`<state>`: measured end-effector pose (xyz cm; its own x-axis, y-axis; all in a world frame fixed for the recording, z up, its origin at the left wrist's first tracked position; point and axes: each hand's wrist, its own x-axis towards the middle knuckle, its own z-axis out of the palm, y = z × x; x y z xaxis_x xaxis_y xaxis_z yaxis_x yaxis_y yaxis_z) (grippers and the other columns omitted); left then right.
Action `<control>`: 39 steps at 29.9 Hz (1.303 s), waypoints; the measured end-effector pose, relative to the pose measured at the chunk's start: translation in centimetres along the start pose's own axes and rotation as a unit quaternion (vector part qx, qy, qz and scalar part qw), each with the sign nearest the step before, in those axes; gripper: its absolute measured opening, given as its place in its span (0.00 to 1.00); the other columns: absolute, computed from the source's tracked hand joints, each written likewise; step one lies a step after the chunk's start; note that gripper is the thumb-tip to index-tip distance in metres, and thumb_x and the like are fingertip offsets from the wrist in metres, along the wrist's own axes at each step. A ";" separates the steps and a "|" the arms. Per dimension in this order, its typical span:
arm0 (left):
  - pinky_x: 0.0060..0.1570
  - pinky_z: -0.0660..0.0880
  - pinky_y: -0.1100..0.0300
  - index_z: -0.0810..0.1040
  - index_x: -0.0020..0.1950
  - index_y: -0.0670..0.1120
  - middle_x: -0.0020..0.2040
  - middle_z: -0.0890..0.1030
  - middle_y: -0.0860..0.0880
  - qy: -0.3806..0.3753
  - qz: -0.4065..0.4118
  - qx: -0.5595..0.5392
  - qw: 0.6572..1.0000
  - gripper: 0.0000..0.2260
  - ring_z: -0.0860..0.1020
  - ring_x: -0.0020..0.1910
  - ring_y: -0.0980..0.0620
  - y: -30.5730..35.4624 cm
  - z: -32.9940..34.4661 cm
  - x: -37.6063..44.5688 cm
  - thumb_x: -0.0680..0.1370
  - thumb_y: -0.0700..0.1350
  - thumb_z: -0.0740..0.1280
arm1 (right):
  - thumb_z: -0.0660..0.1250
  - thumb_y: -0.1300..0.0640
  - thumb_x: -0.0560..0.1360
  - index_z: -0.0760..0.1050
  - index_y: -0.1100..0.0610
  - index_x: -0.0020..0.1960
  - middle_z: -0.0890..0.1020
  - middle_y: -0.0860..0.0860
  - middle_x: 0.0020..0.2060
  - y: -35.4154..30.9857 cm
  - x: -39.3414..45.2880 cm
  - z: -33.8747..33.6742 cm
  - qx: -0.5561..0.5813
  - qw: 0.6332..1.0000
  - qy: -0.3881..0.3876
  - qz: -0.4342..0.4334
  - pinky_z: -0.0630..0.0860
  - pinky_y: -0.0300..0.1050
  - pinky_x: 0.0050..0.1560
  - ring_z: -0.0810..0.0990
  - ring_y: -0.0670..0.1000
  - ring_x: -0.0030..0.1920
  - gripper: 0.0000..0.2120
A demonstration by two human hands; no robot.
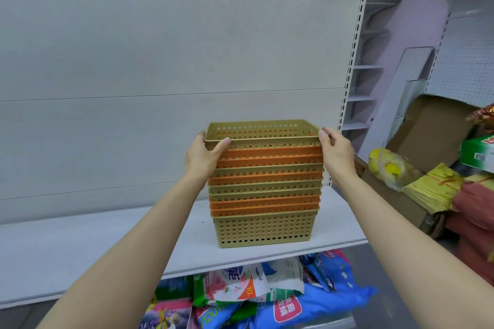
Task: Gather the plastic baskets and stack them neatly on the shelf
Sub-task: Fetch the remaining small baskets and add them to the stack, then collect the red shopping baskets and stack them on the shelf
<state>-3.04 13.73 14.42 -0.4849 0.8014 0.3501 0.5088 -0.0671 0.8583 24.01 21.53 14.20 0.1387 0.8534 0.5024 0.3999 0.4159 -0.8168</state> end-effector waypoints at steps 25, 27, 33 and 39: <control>0.41 0.79 0.47 0.83 0.59 0.40 0.47 0.84 0.43 0.051 0.209 0.514 0.830 0.28 0.82 0.44 0.39 -13.7 -17.2 -20.5 0.75 0.62 0.60 | 0.65 0.50 0.75 0.79 0.60 0.56 0.82 0.53 0.47 -3.9 -25.0 9.7 -0.095 0.908 -0.127 -0.387 0.72 0.46 0.53 0.78 0.54 0.49 0.16; 0.39 0.79 0.49 0.83 0.57 0.40 0.46 0.84 0.44 0.038 0.162 0.523 0.836 0.27 0.82 0.42 0.39 -17.1 -19.0 -23.2 0.74 0.61 0.62 | 0.66 0.50 0.74 0.80 0.59 0.55 0.83 0.53 0.47 -3.7 -28.3 11.8 -0.073 0.907 -0.152 -0.387 0.70 0.45 0.52 0.78 0.53 0.48 0.16; 0.32 0.79 0.52 0.84 0.53 0.41 0.43 0.84 0.44 0.027 0.020 0.540 0.841 0.21 0.82 0.36 0.40 -26.8 -25.2 -31.4 0.72 0.57 0.73 | 0.69 0.51 0.71 0.81 0.57 0.52 0.83 0.51 0.46 -3.5 -39.2 18.7 -0.053 0.882 -0.267 -0.385 0.72 0.46 0.49 0.80 0.53 0.47 0.14; 0.29 0.77 0.56 0.85 0.49 0.43 0.39 0.83 0.47 0.053 -0.079 0.574 0.814 0.18 0.82 0.33 0.43 -33.1 -33.1 -41.5 0.70 0.57 0.73 | 0.62 0.48 0.72 0.79 0.56 0.50 0.82 0.52 0.42 -5.8 -50.4 25.3 -0.071 0.845 -0.394 -0.353 0.71 0.48 0.46 0.80 0.56 0.44 0.14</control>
<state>-23.35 -36.97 -16.08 -0.6369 0.6862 0.3512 0.7334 0.6797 0.0020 -8.26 -16.00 -13.55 -0.8050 0.3756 0.4592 0.2438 0.9151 -0.3211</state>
